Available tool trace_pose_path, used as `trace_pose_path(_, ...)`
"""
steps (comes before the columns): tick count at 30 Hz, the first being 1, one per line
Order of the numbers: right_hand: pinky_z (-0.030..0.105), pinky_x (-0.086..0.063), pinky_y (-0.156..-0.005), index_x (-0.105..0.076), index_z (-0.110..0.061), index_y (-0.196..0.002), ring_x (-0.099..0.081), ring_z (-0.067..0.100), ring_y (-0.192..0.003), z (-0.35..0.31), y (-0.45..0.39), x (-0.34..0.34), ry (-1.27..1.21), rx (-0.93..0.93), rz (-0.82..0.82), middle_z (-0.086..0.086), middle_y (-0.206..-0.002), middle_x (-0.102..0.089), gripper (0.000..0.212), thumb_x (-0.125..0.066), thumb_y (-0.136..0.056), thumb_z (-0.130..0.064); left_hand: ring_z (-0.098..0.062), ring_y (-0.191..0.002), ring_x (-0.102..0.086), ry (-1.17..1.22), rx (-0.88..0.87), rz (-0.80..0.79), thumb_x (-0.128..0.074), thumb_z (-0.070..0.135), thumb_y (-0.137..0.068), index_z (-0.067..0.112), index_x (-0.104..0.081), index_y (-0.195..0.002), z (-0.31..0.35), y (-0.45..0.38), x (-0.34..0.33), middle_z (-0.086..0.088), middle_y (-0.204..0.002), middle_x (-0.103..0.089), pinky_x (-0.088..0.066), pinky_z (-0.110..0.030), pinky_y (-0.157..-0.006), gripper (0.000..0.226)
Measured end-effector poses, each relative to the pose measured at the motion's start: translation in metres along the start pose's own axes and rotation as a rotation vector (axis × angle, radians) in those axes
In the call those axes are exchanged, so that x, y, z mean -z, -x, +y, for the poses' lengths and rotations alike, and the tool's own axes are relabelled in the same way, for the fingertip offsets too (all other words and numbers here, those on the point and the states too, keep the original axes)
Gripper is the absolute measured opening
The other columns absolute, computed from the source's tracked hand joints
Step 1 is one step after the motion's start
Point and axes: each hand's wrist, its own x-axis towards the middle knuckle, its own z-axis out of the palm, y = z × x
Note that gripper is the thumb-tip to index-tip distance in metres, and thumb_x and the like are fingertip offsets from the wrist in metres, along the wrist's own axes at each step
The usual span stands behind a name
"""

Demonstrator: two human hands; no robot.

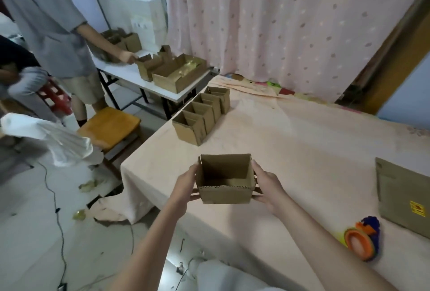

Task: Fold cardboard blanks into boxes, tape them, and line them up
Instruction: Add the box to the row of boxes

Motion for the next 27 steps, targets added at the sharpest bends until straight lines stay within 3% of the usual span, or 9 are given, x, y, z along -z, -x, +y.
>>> trace_pose_path(8,0.043,-0.058,-0.091,-0.074,-0.016,-0.102,-0.072,0.024,-0.095,-0.031,-0.080,-0.107,-0.023,-0.004,-0.026,0.005,-0.098,-0.077,0.051,-0.053,-0.095,-0.061,-0.026,-0.097,-0.069,-0.001,0.002,0.036,-0.040,0.058,-0.099,0.029,-0.068,-0.112,0.030,-0.090,0.087,0.002,-0.112,-0.070,-0.057,-0.036,-0.079,0.043)
trace_pose_path(13,0.041,-0.057,-0.091,-0.074,-0.019,-0.105,-0.071,0.022,-0.098,-0.053,-0.131,-0.173,-0.054,-0.045,-0.004,0.001,-0.098,-0.078,0.050,-0.053,-0.094,-0.063,-0.026,-0.101,-0.068,-0.010,0.050,0.026,-0.038,0.057,-0.100,0.031,-0.063,-0.123,0.060,-0.151,0.140,0.003,-0.117,-0.068,-0.057,-0.039,-0.086,0.042)
trace_pose_path(19,0.047,-0.055,-0.096,-0.073,-0.018,-0.109,-0.073,0.025,-0.098,-0.079,-0.180,-0.235,-0.057,-0.073,0.048,0.004,-0.102,-0.077,0.050,-0.056,-0.092,-0.062,-0.024,-0.097,-0.069,-0.018,0.105,0.021,-0.040,0.054,-0.100,0.032,-0.067,-0.112,0.090,-0.215,0.190,0.006,-0.107,-0.071,-0.056,-0.036,-0.083,0.037)
trace_pose_path(22,0.043,-0.057,-0.090,-0.072,-0.023,-0.112,-0.073,0.023,-0.095,-0.088,-0.186,-0.252,-0.078,-0.073,0.043,-0.001,-0.098,-0.078,0.041,-0.055,-0.095,-0.057,-0.021,-0.093,-0.068,-0.012,0.117,-0.007,-0.040,0.054,-0.100,0.036,-0.065,-0.100,0.099,-0.228,0.205,0.010,-0.103,-0.069,-0.055,-0.033,-0.078,0.031)
trace_pose_path(27,0.033,-0.057,-0.071,-0.069,-0.023,-0.119,-0.073,0.020,-0.095,-0.097,-0.195,-0.273,-0.147,-0.075,0.111,-0.003,-0.101,-0.078,0.038,-0.057,-0.096,-0.052,-0.021,-0.097,-0.067,-0.047,0.120,-0.062,-0.043,0.056,-0.099,0.036,-0.067,-0.103,0.112,-0.258,0.219,0.011,-0.109,-0.069,-0.055,-0.033,-0.080,0.032)
